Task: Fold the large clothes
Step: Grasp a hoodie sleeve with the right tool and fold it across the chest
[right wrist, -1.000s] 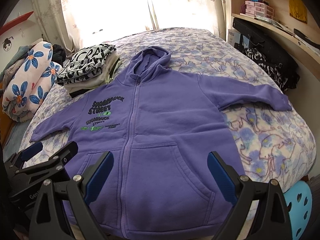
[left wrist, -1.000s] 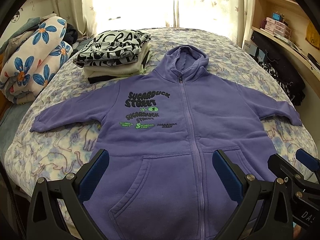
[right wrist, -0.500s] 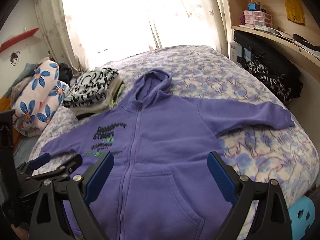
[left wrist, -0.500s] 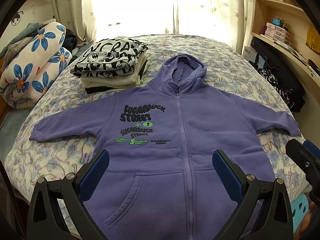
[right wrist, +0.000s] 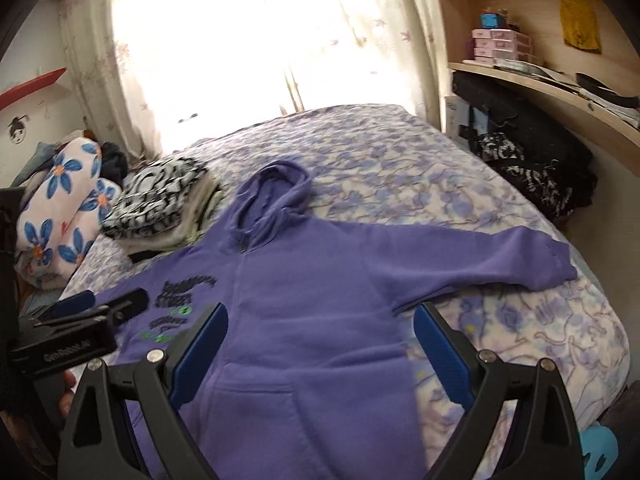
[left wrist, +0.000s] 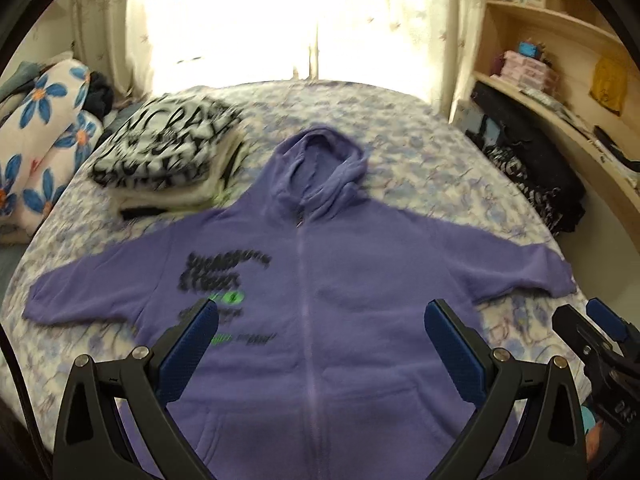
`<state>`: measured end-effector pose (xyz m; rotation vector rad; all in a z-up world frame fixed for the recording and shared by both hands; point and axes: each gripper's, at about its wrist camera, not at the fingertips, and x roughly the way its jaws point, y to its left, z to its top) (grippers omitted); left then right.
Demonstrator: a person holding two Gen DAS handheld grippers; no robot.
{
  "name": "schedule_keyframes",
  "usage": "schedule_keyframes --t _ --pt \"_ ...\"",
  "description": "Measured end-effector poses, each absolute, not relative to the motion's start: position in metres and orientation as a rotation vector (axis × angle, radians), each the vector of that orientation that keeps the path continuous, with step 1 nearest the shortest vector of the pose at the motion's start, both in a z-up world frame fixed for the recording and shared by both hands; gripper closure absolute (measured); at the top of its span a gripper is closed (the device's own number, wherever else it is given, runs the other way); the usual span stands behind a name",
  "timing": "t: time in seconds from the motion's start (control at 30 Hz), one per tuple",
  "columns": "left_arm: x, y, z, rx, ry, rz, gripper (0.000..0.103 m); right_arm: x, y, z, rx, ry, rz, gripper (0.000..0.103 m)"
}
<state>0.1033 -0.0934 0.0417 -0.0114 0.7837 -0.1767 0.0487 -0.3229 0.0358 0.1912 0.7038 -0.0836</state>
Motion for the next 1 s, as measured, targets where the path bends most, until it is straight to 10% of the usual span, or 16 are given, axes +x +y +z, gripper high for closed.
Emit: schedule_keyframes --t 0.27,0.9,0.97,1.0 --pt "0.177 -0.164 0.028 0.074 0.759 -0.236 0.001 0.098 -0.441 -0.005 0.320 0.763 -0.318 0.032" --pt "0.255 -0.245 -0.070 0.122 0.880 -0.257 0.001 0.133 -0.611 -0.138 0.916 0.844 -0.566 0.032" --pt "0.255 -0.242 -0.073 0.118 0.893 -0.259 0.001 0.140 -0.613 -0.138 0.902 0.828 -0.585 0.045" --pt "0.254 -0.238 -0.075 0.121 0.898 -0.253 0.001 0.142 -0.613 -0.137 0.881 0.828 -0.582 0.075"
